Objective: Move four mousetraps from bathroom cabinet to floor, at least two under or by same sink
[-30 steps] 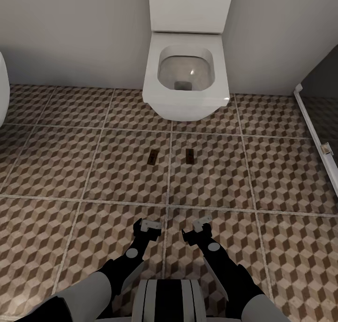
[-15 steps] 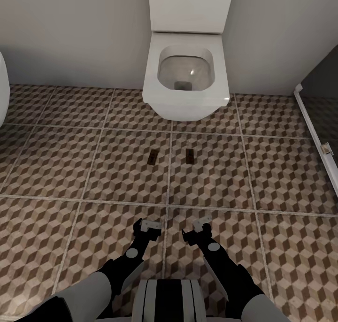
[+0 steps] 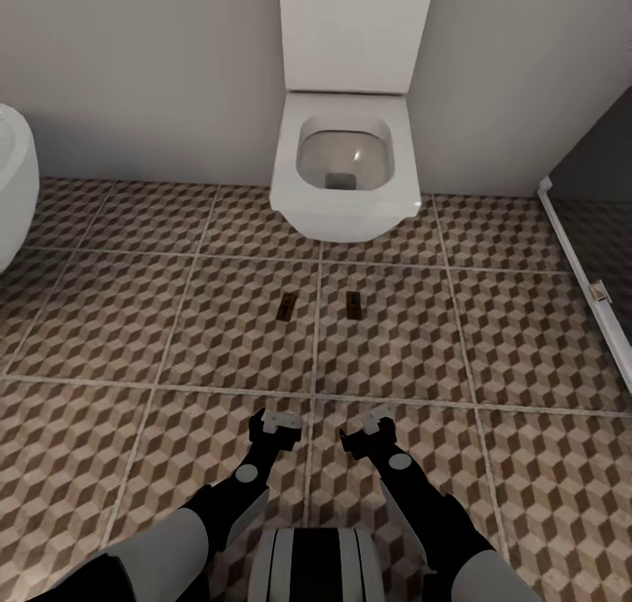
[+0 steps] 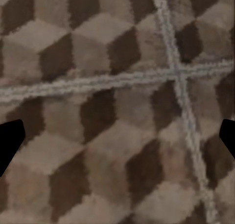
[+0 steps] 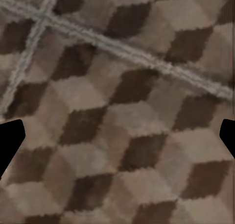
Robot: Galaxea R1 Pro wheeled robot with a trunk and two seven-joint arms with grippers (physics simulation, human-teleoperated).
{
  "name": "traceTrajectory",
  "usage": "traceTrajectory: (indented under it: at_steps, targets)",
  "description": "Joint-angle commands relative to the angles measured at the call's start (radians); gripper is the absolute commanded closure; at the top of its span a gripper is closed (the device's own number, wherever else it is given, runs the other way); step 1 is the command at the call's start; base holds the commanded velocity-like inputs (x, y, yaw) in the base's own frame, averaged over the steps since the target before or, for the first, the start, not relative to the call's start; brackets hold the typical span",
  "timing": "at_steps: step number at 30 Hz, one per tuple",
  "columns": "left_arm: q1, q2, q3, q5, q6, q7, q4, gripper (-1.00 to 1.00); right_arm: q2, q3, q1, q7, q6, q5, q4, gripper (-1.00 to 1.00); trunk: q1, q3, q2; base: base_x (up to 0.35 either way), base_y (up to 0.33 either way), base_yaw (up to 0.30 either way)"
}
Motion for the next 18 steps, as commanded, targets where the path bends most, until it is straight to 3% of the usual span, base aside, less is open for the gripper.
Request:
traceTrajectory:
  at_steps: [1,18]
  targets:
    - [-0.001,0.0,-0.009,0.005,-0.003,0.007,0.001,-1.0,0.0,0.003,0.0,-0.006,0.007,0.004,-0.001,-1.0,-0.004,0.003,0.007,0.0,0.0,0.0]
    - [-0.001,0.0,-0.009,0.005,-0.002,0.008,0.001,-1.0,0.0,0.003,0.0,-0.006,0.006,0.004,-0.001,-1.0,-0.069,0.056,0.126,0.0,0.0,0.0]
